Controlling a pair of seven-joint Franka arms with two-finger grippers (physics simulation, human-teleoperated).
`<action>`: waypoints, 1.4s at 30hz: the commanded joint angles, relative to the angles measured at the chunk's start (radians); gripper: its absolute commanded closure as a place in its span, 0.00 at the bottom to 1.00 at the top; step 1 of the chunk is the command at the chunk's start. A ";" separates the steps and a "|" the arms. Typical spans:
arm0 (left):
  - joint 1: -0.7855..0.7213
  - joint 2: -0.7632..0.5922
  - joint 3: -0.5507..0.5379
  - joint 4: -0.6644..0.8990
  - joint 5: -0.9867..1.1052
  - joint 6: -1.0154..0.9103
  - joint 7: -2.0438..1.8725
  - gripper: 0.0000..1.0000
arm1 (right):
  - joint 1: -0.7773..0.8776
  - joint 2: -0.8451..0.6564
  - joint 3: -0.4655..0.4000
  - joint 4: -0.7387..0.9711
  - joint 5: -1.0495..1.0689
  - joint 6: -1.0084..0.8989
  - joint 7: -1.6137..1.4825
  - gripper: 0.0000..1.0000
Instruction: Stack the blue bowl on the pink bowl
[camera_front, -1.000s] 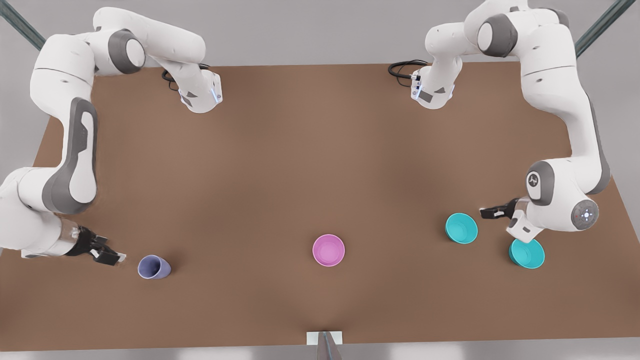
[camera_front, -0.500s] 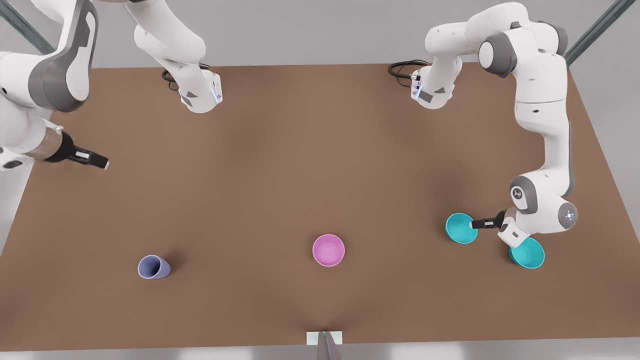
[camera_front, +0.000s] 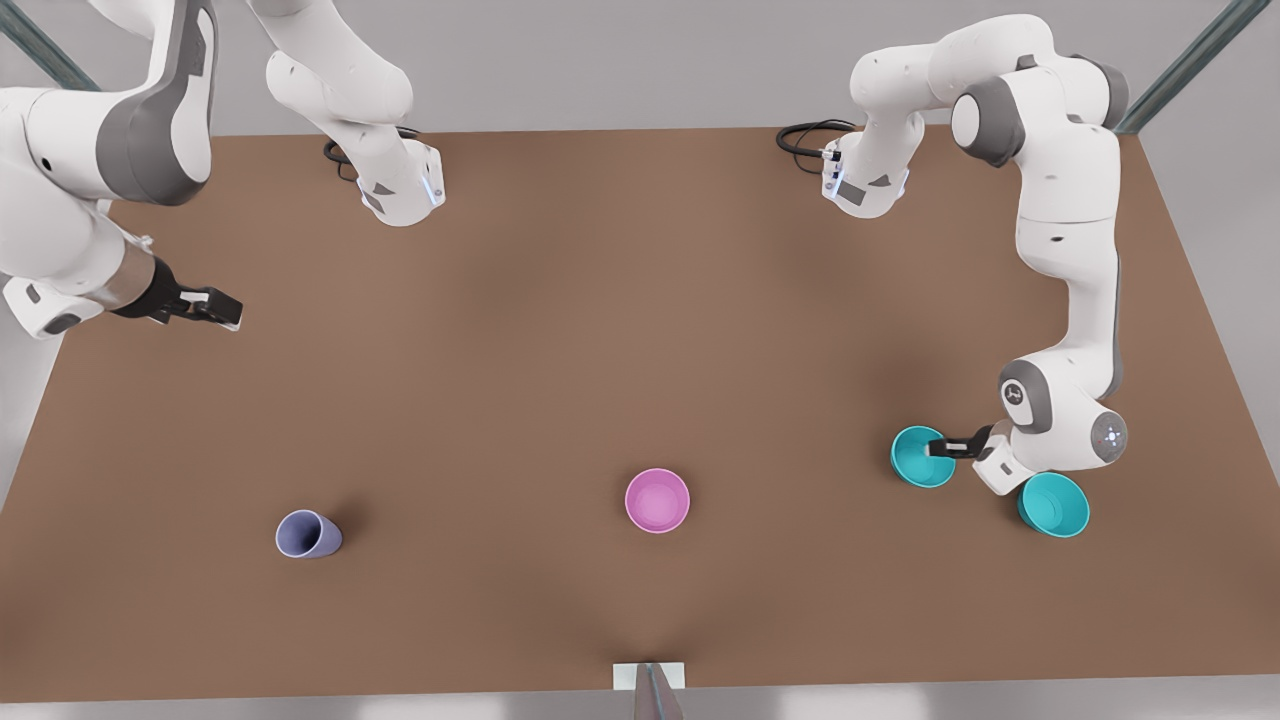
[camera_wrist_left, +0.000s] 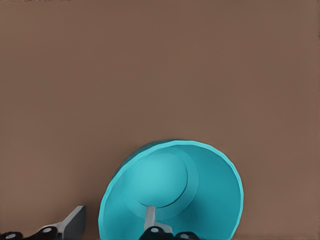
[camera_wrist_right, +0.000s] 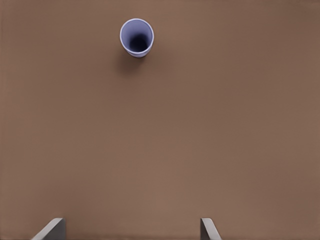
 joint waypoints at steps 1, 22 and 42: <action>0.000 -0.002 0.000 0.000 -0.003 -0.001 0.106 0.61 | -0.079 0.003 0.002 0.000 0.002 0.001 -0.079 0.00; -0.569 0.274 -0.063 0.730 -0.003 -0.248 -1.498 0.79 | -0.080 0.038 -0.006 -0.007 0.007 -0.004 -0.078 0.00; -0.571 0.340 -0.110 0.732 -0.003 -0.036 -1.544 0.79 | -0.085 0.056 -0.007 -0.009 0.022 -0.010 -0.086 0.00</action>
